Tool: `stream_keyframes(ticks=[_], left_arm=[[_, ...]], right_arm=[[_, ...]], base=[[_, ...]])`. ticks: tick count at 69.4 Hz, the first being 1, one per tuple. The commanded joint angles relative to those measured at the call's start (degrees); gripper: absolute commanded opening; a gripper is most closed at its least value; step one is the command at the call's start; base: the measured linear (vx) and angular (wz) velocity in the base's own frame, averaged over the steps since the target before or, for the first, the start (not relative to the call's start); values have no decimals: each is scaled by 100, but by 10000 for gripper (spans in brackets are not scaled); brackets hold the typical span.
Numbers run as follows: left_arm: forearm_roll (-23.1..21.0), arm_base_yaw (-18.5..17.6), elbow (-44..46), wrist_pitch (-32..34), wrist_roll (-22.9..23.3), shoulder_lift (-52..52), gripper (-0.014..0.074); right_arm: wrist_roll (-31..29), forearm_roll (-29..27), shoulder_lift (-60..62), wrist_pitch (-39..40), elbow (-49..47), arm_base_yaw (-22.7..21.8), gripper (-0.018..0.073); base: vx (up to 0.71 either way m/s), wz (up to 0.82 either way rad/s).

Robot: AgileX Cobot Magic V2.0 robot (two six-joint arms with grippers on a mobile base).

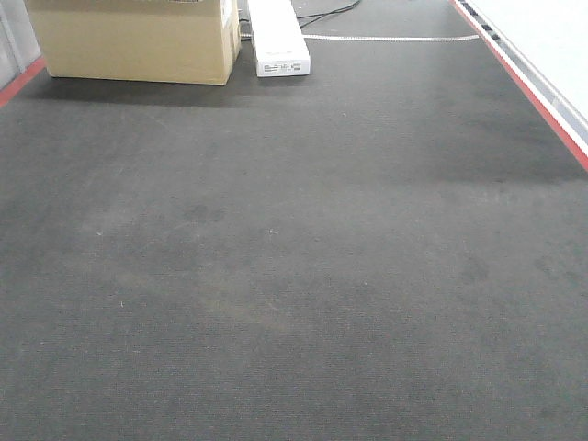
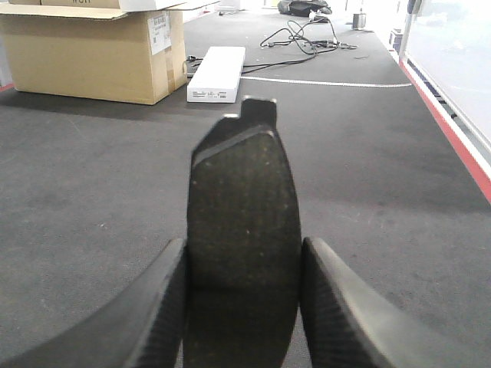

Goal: Move and align brake pads A on conveyor
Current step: 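Approach the black conveyor belt and stop with both pads held above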

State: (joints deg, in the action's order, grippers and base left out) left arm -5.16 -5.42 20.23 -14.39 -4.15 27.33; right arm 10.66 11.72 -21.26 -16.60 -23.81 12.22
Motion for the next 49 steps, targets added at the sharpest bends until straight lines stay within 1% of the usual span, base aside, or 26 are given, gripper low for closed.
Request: stream_keyframes(ticks=[1,49], left_arm=[[-56,-26,169,559,24,24,-6],[-56,-26,169,559,24,24,-6]], right_arm=[[-29,65,-28,551,-183,-22,-4],[-29,65,-28,553,-183,-22,-4]], base=[[0,0],[0,0]])
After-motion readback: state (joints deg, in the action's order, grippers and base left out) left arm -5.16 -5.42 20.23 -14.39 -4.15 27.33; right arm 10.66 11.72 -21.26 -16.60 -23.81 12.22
